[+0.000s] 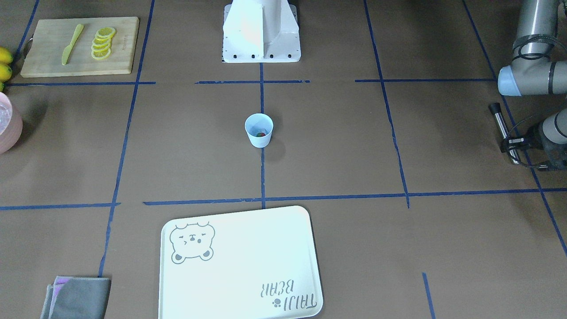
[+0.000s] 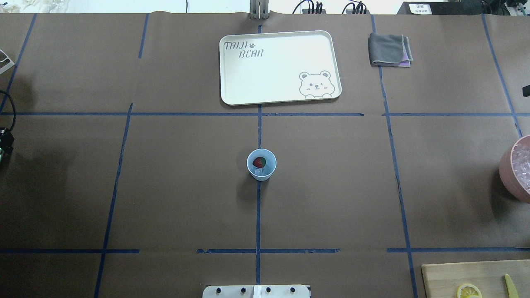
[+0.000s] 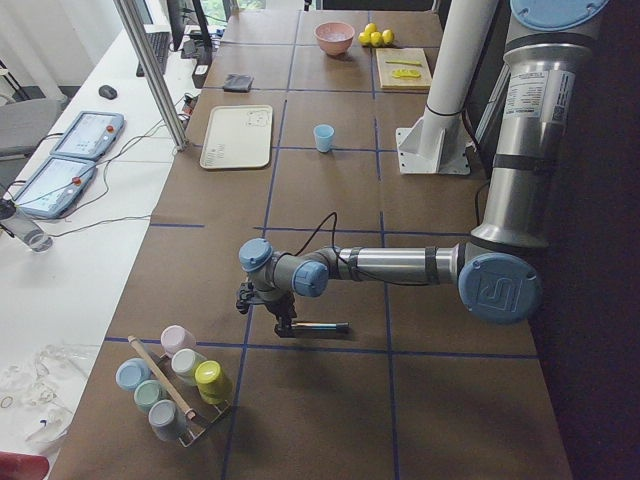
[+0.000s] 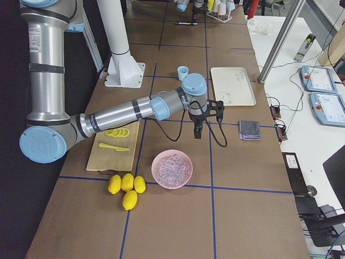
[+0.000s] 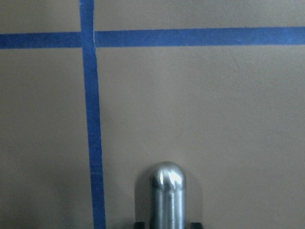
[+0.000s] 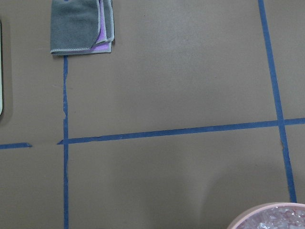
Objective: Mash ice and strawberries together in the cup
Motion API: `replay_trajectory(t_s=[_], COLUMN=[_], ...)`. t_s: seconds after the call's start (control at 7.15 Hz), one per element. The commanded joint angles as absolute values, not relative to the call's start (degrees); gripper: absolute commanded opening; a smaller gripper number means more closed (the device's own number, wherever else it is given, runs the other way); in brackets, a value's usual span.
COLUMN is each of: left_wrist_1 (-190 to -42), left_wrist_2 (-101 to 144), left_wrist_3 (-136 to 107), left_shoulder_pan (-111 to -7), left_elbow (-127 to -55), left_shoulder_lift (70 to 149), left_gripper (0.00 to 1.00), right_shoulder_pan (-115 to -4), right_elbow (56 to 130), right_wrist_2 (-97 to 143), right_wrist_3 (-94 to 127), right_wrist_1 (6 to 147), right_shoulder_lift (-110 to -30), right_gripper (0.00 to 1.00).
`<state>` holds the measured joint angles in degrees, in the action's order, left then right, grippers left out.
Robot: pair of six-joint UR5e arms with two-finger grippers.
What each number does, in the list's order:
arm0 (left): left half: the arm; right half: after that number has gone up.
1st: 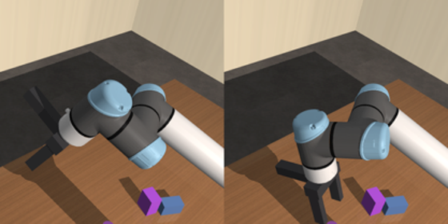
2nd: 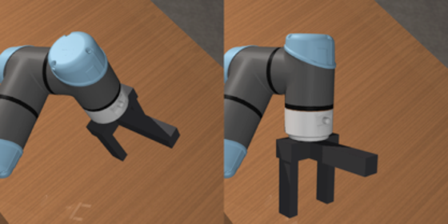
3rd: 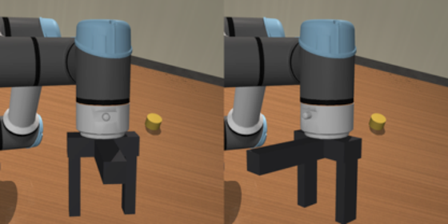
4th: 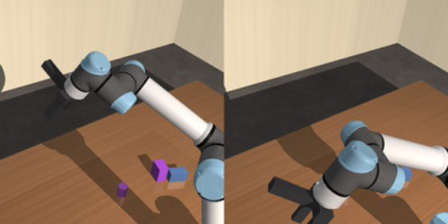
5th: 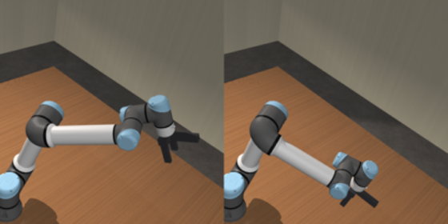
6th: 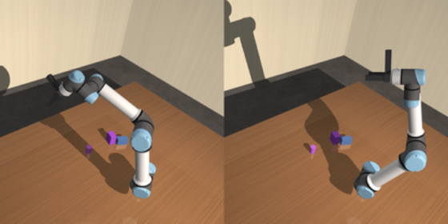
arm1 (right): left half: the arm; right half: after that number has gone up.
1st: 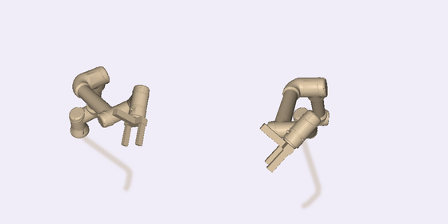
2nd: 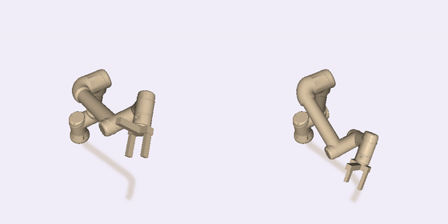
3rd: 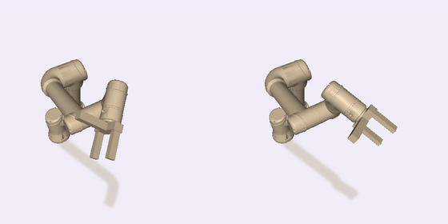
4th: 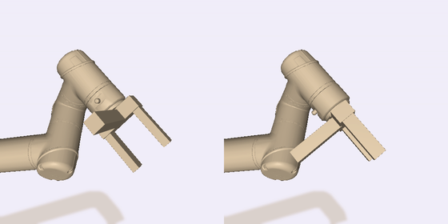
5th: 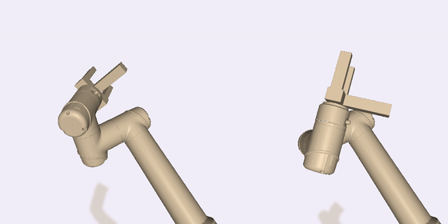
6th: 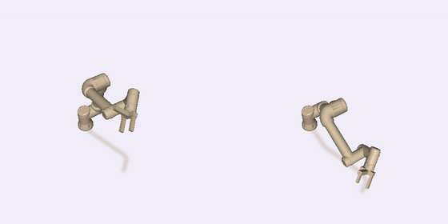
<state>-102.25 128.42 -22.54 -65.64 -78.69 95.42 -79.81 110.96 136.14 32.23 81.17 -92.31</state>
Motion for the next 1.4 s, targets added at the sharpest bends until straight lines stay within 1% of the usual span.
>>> replay_trajectory(t_s=[0.0,0.14,0.28,0.42,0.56,0.7,0.84,0.98,1.26], left_wrist_1=[-102.0,-101.1,-97.3,-91.2,-87.1,-85.8,-83.1,-78.7,-79.2], left_wrist_2=[128.6,130.0,135.4,136.7,136.7,136.9,137.1,137.2,137.5], left_wrist_3=[-22.6,-22.2,-15.7,-7.9,-0.5,4.0,4.2,4.5,4.0], left_shoulder_pan=[-66.9,-71.6,-76.0,-83.0,-86.5,-90.2,-91.5,-92.5,-92.5], left_elbow=[-84.5,-89.7,-92.3,-93.7,-93.8,-93.6,-93.9,-94.0,-93.7], left_shoulder_lift=[95.4,94.5,94.1,94.2,94.4,94.4,94.4,94.6,91.6], left_gripper=[1.0,1.0,1.0,1.0,1.0,1.0,1.0,1.0,1.0], right_shoulder_pan=[-79.9,-80.6,-82.9,-87.8,-90.8,-93.7,-94.1,-94.1,-93.9], right_elbow=[111.4,110.7,110.7,111.0,110.3,109.8,108.9,106.3,105.0], right_wrist_2=[136.1,136.2,136.2,136.4,135.4,135.2,134.4,134.0,134.0], right_wrist_3=[31.8,31.1,25.8,14.8,2.6,-5.7,-8.3,-9.3,-8.6], right_wrist_1=[81.7,82.0,85.7,93.9,101.6,106.1,108.3,108.0,108.1], right_shoulder_lift=[-92.0,-92.1,-92.2,-92.1,-91.8,-92.0,-92.6,-94.2,-94.2], right_gripper=[1.0,1.0,1.0,1.0,1.0,1.0,1.0,1.0,1.0])
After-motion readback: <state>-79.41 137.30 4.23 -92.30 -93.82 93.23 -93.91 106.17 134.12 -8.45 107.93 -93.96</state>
